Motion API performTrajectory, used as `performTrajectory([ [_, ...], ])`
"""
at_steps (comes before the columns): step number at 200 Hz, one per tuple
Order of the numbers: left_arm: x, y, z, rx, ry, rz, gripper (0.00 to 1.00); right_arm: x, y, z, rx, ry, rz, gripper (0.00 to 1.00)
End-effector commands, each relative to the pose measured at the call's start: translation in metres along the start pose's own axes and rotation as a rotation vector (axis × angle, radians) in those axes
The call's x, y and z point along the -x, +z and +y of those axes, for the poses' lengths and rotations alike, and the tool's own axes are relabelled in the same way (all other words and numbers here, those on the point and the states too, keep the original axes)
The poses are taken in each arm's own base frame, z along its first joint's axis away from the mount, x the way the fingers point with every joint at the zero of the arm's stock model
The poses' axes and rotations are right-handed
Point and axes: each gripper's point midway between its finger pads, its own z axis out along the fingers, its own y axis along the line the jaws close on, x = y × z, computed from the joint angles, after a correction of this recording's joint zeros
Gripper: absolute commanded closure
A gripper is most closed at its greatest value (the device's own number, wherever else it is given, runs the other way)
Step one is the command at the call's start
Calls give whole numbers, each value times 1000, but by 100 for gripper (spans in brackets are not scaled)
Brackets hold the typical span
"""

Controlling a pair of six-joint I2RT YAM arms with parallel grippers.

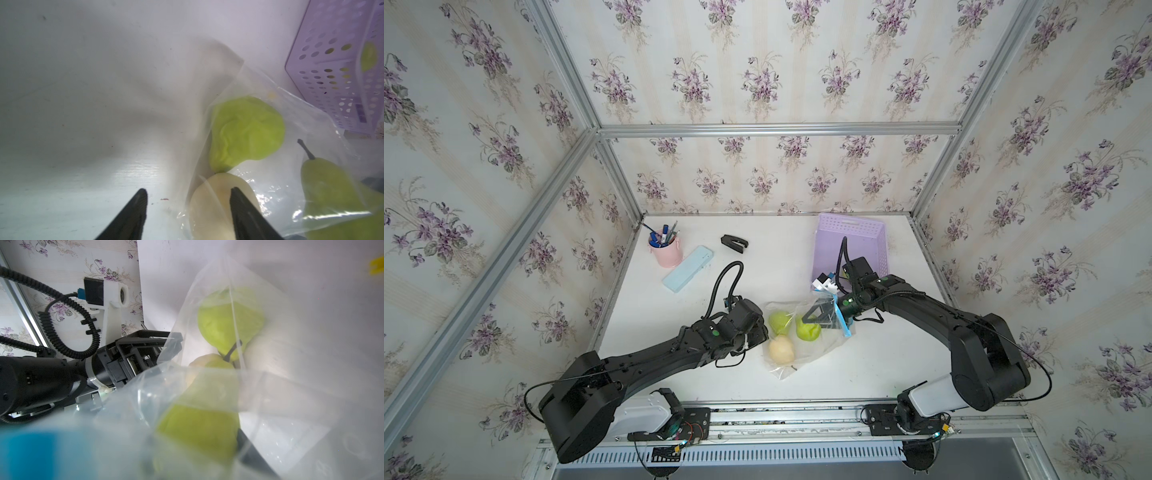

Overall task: Open the zip-top bag and take out the pear
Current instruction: Pick up the pear from the zipper food storage bag.

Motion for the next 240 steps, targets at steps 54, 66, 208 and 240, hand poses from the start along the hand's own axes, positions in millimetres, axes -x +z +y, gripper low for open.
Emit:
performTrajectory([
  [54,16,36,-52,-132,34,-40,48,-1,1,1,24,-7,6,47],
  [66,19,31,-51,-109,42,-52,75,0,1,0,22,-6,5,47],
  [208,35,-11,19,-65,-58,-101,85,22,-38,18,-3,24,-79,56],
  [240,34,-8,-29,-245,-50,-88,27,16,-33,12,13,36,-67,55],
])
